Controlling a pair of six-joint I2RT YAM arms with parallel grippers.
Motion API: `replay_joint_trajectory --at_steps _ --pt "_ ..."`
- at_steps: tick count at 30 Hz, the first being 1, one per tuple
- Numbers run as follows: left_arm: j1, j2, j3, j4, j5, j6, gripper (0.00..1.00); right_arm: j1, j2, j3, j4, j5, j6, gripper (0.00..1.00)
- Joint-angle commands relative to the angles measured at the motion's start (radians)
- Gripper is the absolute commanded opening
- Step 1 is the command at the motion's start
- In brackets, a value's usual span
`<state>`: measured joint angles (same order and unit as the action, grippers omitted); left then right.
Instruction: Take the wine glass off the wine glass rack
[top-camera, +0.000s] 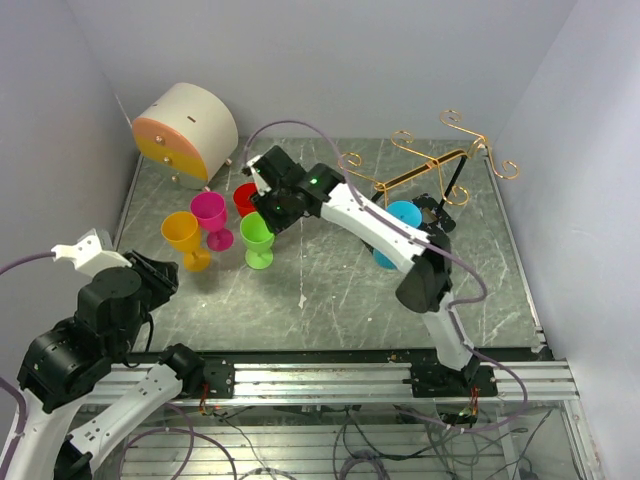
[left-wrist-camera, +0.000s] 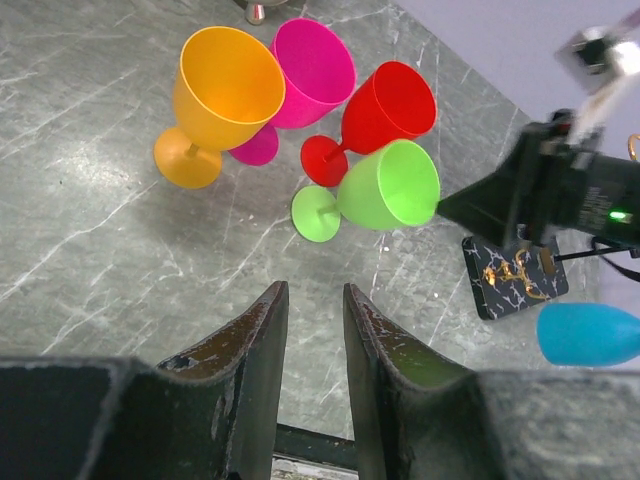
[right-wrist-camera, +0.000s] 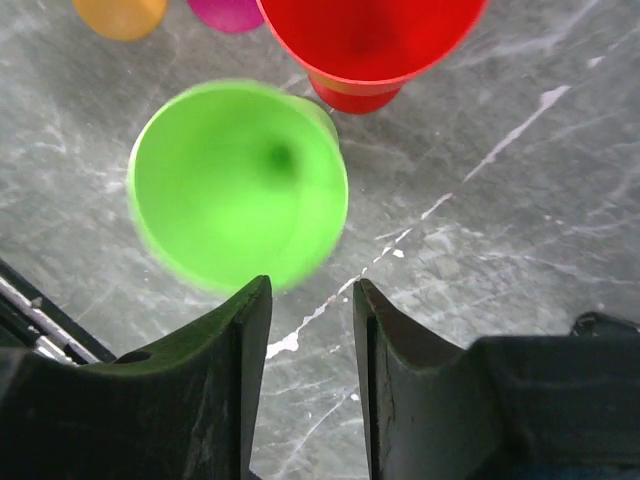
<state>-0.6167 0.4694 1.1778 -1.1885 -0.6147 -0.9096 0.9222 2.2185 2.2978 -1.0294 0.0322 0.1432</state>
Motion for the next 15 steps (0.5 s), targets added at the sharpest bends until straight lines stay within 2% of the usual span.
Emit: replay_joint_trajectory --at_steps 1,6,9,11,15 --pt "0.003 0.014 -0.018 0.060 0.023 -0.009 0.40 -0.003 -0.234 -0.068 0.129 0.059 0.033 0.39" --pt "0.004 0.025 -0.046 0.091 0.047 -0.016 0.39 -0.013 -0.517 -0.276 0.252 0.129 0.091 0.41" --pt "0.003 0.034 -0.059 0.108 0.057 -0.021 0.39 -0.026 -0.705 -0.466 0.336 0.193 0.149 0.41" --pt "0.003 0.037 -0.069 0.131 0.068 -0.021 0.39 -0.043 -0.849 -0.607 0.368 0.215 0.192 0.45" --pt "0.003 0.046 -0.093 0.200 0.098 -0.009 0.39 -0.108 -1.039 -0.772 0.359 0.166 0.278 0.48"
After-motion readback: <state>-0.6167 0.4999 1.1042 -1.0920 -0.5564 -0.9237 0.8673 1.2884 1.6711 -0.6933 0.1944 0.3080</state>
